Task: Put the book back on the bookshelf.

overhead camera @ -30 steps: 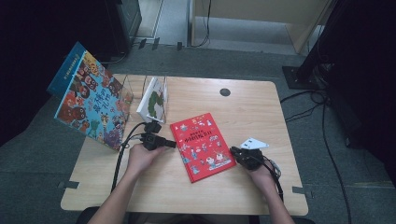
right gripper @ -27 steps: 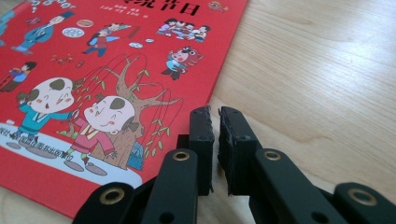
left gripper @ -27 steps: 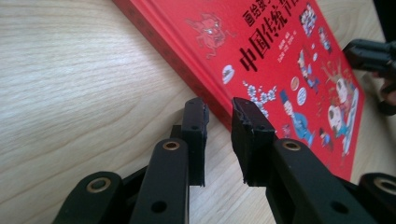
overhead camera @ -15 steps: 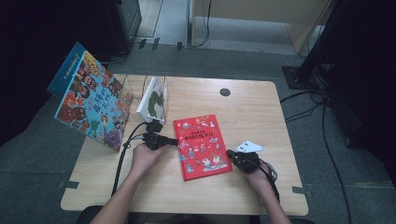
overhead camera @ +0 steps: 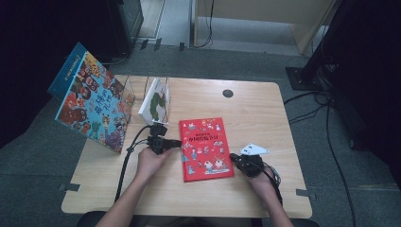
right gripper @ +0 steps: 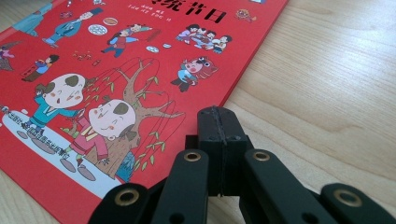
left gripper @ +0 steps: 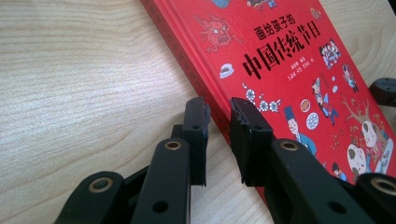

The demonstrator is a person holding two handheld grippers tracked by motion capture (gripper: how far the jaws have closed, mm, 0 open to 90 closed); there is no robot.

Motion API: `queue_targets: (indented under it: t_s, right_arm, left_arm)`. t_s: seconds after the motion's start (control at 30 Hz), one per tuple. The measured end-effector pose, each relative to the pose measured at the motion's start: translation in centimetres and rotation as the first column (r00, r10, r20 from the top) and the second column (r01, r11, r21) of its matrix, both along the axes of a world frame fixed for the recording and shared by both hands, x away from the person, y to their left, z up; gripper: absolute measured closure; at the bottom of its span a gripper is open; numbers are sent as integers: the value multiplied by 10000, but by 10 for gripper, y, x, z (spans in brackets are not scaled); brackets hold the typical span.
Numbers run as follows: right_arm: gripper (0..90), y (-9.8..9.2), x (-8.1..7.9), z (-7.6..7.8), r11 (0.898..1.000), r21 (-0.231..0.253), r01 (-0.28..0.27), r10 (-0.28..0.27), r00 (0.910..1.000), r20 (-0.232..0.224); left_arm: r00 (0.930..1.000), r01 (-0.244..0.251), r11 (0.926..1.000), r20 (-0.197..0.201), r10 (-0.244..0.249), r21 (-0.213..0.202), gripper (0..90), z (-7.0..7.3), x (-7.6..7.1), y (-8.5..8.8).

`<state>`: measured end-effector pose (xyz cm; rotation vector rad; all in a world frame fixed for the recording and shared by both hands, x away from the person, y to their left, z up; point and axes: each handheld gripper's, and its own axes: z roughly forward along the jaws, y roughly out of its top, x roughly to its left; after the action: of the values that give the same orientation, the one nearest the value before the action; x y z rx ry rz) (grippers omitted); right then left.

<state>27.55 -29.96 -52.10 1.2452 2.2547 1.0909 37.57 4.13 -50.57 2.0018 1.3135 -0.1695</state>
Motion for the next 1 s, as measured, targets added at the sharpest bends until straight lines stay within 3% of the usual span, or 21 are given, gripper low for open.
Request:
queue_targets:
  t_s: [0.33, 0.4, 0.43, 0.57, 0.63, 0.87, 1.0]
  right_arm:
    - [899, 0, 3, 2, 9999, 162, 22, -17, 9995, -331]
    - [858, -2, 5, 2, 9998, 200, 36, -27, 9990, -438]
    - [835, -3, 6, 3, 9996, 273, 67, -54, 9988, -490]
    - [790, -7, 11, 5, 9991, 422, 67, -42, 9983, -586]
    - [764, -7, 12, 5, 9987, 498, 81, -50, 9980, -625]
    - [678, -9, 14, 10, 9966, 798, 203, -175, 9992, -361]
    - [562, -9, 22, 13, 9948, 1015, 123, -43, 9969, -784]
  left_arm:
    - [9996, -276, 9995, 74, 277, -126, 769, -1, 1, -1]
    - [9995, -185, 9998, 262, 186, -26, 698, 1, 0, -1]
    - [9997, -116, 9999, 210, 119, -106, 598, 2, 0, -1]
    - [9996, 7, 9997, 277, -14, 263, 526, 5, -4, -2]
    - [9998, 143, 9998, 134, -145, 166, 481, 6, -6, -2]
    - [9997, 240, 9997, -99, -241, -65, 433, 7, -15, -1]
    - [9996, 229, 9997, -150, -230, -97, 413, 6, -18, 1]
